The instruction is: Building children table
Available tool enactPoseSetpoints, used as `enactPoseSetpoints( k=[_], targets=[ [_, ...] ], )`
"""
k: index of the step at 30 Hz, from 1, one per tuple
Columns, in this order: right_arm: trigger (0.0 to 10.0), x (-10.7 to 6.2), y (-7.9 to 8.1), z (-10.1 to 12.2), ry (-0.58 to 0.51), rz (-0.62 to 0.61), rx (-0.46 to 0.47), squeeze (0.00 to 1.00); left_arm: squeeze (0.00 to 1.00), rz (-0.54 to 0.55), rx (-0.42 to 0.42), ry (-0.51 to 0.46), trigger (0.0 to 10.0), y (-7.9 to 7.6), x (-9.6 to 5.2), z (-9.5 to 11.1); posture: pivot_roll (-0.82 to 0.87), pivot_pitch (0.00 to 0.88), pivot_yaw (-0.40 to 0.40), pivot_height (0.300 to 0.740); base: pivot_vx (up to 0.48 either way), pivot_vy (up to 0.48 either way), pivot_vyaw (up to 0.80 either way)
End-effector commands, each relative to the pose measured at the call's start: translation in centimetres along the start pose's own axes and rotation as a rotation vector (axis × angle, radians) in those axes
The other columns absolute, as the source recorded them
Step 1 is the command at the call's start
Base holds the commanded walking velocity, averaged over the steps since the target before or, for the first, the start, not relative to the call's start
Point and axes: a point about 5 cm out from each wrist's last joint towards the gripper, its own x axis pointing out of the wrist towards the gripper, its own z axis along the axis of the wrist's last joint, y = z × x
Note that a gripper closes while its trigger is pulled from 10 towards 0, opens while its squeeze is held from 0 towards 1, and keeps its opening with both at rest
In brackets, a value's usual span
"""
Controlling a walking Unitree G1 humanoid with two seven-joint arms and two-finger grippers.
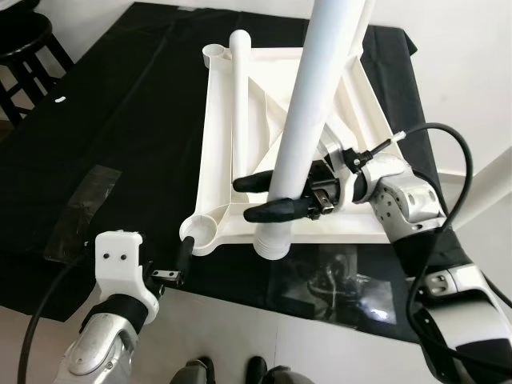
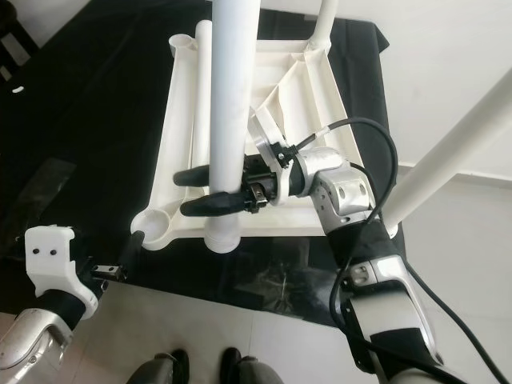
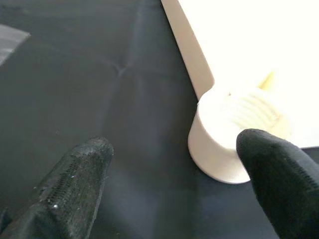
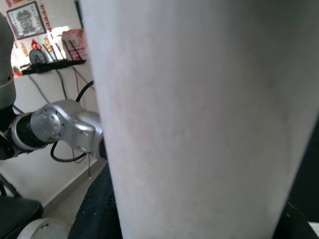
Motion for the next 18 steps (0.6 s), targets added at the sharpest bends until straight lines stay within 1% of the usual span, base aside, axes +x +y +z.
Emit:
enactPoseSetpoints(
  k=[1,5,8,11,18],
  targets=[
    [10.0,0.54,-0.05,0.29,-0.015,0.018,-0.004,0.0,0.0,0.034,0.009,0.032,10.0,0.29,-0.11,-0.81,-0.01,0.361,-0.08,0.74,0.0,0.0,0.0],
    [10.0,0.6,-0.11,0.46,-0.02,0.017,-0.011,0.0,0.0,0.035,0.02,0.052,10.0,0.22,-0.02,-1.1,-0.01,0.359,-0.081,0.74,0.0,0.0,0.0],
    [10.0,0.69,-0.01,0.5,-0.028,0.021,-0.013,0.0,0.0,0.036,0.025,0.044,10.0,0.15,0.11,-1.16,-0.01,0.349,-0.078,0.74,0.0,0.48,0.0],
    [10.0,0.76,0.06,0.53,-0.033,0.023,-0.013,0.0,0.0,0.033,0.041,0.027,10.0,0.11,0.18,-1.11,-0.01,0.344,-0.077,0.74,0.0,0.0,0.0],
    [10.0,0.94,0.06,0.94,-0.055,0.036,-0.016,0.0,0.0,0.036,0.038,0.022,10.0,0.0,0.22,-1.3,-0.01,0.332,-0.081,0.74,0.0,0.0,0.0]
  ],
)
